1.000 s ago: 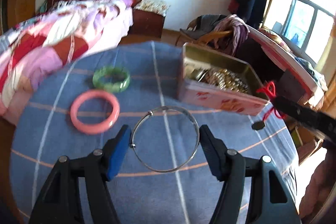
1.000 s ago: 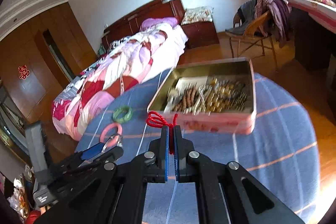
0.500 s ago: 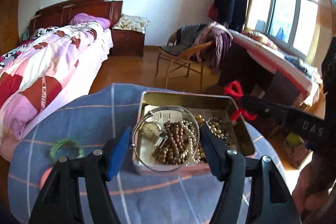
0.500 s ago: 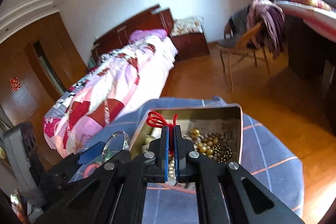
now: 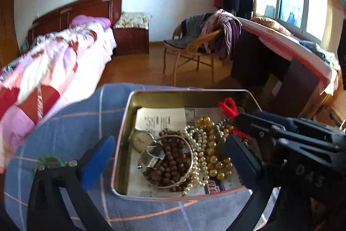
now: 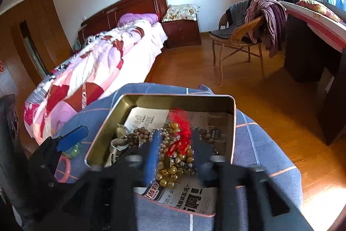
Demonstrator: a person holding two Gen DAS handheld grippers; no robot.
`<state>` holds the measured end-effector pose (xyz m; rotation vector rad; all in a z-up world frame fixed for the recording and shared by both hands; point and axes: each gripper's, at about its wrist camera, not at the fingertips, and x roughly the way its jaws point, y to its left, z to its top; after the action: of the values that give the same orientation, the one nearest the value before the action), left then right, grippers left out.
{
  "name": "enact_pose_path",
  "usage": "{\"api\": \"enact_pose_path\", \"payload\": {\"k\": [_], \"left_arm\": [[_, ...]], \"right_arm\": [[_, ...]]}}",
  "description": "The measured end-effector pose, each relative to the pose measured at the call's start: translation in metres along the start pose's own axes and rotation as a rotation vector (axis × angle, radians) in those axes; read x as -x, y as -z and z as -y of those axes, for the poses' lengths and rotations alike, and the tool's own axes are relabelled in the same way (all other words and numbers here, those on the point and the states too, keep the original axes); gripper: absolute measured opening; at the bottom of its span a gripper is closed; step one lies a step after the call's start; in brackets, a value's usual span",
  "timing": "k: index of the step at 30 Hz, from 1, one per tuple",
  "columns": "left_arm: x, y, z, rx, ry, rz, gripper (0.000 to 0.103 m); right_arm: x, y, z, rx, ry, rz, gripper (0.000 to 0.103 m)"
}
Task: Organize jewelry
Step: 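Open both grippers to drop the bangle and tassel into the tin, then grasp the pink bangle with the right gripper while the left moves to the green bangle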
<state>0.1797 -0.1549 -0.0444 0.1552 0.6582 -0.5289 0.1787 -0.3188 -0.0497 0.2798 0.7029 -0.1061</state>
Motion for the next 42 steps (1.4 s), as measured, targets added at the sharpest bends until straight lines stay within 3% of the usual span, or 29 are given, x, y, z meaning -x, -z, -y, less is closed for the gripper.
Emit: {"api": "enact_pose_path", "payload": {"k": [1, 11, 25, 33, 42], "left_arm": [[0.000, -0.001, 0.001, -0.010, -0.007, -0.002, 0.103], [0.043, 0.017, -0.012, -0.010, -0.084, 0.008, 0.103], [0.114, 0.080, -0.063, 0.091, -0.175, -0.001, 0.103], [0.137, 0.129, -0.104, 0.199, -0.209, -0.055, 0.103], [0.141, 0.146, -0.144, 0.310, -0.264, -0.072, 0.103]], "right_arm": [[0.005, 0.001, 0.001, -0.006, 0.001, 0.018, 0.061], [0.046, 0.012, -0.022, 0.007, 0.028, 0.063, 0.061], [0.082, 0.066, -0.074, 0.049, -0.023, 0.027, 0.061], [0.079, 0.110, -0.100, 0.091, -0.069, -0.040, 0.061], [0.067, 0.124, -0.132, 0.165, -0.124, -0.066, 0.061]]}}
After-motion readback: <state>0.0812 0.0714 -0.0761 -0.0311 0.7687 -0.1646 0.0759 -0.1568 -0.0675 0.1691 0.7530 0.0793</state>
